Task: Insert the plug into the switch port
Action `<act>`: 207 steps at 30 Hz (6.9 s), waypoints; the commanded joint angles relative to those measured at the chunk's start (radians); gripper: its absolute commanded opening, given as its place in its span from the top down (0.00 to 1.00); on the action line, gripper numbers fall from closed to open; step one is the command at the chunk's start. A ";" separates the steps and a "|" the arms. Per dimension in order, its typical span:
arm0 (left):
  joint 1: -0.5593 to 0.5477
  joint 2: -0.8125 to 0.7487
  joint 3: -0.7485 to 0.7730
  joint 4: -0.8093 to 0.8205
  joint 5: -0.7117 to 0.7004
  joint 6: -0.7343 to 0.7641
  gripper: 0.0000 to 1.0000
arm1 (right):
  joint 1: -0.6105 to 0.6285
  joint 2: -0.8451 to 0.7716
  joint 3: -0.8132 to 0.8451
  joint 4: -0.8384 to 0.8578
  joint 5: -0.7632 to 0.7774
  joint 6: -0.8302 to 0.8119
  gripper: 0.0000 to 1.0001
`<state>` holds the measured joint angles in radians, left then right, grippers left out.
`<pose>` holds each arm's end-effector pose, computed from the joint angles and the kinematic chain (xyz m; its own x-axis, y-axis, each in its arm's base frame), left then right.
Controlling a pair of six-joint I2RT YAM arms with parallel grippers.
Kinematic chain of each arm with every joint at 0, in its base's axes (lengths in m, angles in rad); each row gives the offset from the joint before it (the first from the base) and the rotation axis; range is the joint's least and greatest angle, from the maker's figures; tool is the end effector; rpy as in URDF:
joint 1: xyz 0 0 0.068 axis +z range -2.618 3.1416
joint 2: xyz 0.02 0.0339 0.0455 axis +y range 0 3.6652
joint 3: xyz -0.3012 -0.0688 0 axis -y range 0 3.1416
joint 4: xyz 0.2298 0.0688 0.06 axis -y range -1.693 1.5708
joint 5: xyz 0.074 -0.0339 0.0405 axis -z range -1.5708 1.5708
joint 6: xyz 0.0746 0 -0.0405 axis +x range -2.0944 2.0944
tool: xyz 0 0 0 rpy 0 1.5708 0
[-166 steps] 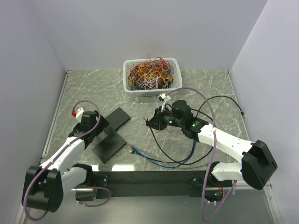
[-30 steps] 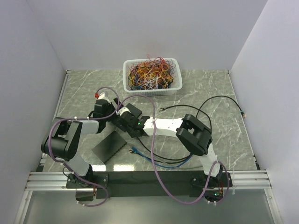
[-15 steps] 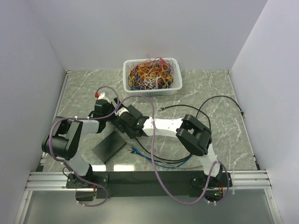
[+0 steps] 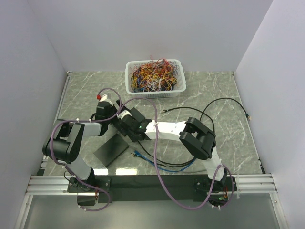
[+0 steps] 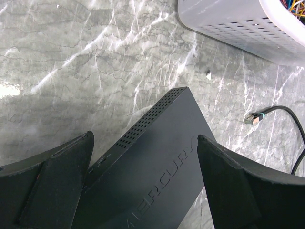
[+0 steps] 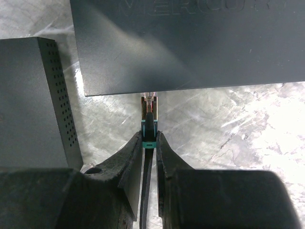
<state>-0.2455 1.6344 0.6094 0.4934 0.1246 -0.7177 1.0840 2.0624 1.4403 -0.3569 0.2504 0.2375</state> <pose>0.3249 -0.0910 0.1738 -0.5974 -0.5231 -0.6079 -0.0634 0.7865 -0.6144 0.2341 0.4028 0.1725 -0.5636 -0.5776 -0.5906 -0.6780 0.7318 -0.0686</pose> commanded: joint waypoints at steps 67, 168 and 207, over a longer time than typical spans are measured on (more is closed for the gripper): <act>-0.029 0.185 0.059 0.019 0.205 0.078 0.59 | -0.094 -0.042 0.068 0.251 -0.050 -0.156 1.00; -0.110 -1.188 -0.389 -0.470 -0.447 0.015 0.07 | -0.061 -0.795 -0.598 0.480 -0.111 0.058 0.33; -0.110 -1.153 -0.372 -0.521 -0.517 -0.042 0.09 | 0.255 -0.346 -0.446 0.260 0.233 0.258 0.54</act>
<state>-0.3569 0.4751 0.2279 -0.0353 -0.3836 -0.7502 1.3373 1.7084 0.9756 -0.0921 0.4343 0.4614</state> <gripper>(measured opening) 0.908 0.458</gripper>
